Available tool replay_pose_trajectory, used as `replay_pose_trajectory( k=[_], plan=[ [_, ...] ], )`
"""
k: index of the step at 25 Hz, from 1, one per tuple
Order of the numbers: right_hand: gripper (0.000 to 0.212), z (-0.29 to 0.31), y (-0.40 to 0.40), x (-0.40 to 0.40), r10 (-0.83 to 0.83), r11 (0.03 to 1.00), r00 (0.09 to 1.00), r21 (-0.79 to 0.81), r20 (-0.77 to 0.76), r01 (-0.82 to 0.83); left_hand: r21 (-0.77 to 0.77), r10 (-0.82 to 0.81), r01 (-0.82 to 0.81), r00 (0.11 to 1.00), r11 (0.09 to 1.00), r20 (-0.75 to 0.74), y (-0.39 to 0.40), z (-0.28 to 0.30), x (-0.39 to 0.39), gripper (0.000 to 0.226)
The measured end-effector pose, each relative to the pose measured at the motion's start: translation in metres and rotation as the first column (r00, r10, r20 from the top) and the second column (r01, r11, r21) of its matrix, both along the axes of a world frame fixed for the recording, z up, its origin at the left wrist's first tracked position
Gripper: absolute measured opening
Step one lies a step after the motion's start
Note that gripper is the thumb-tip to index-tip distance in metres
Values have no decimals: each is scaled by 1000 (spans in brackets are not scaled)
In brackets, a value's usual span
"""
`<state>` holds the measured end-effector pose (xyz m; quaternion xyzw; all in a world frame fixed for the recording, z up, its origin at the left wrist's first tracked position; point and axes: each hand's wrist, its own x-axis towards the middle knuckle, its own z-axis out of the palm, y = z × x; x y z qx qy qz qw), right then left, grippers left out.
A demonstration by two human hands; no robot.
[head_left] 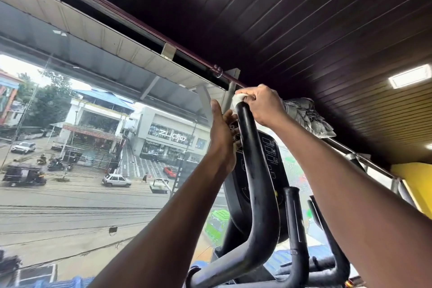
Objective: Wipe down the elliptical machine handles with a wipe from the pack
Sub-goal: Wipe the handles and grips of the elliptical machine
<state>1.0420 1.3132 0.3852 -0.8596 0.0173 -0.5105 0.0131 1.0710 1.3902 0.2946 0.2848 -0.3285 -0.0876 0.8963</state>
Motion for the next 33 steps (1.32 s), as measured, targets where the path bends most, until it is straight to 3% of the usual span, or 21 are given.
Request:
replay_pose_trajectory(
  k=[8,13,18,22,25,28,33],
  plan=[
    [31,-30,9,-6,-75,992,997,-106,-16,72,42,15,-17,999,999,47,0,-12,-11,67],
    [35,-70,13,-32,6,979,999,-202,-51,-16,29,-18,17,999,999,29,4,-30,-20,68],
    [20,-80,3,-61,158,987,986,-34,-49,-160,68,-46,45,999,997,13,7,-48,-33,76],
    [17,-117,8,-93,174,978,980,-98,-91,-183,86,-92,95,995,992,-36,6,-75,-44,73],
    [19,-137,11,-108,210,977,978,-42,-12,-210,108,-109,115,992,987,-60,4,-96,-51,79],
    [21,-165,19,-118,151,978,987,-156,55,-141,125,-114,126,989,984,-94,5,-116,-54,78],
    [22,-220,23,-123,200,980,929,-54,312,-193,153,-115,137,983,979,-142,6,-138,-62,74]
  ],
)
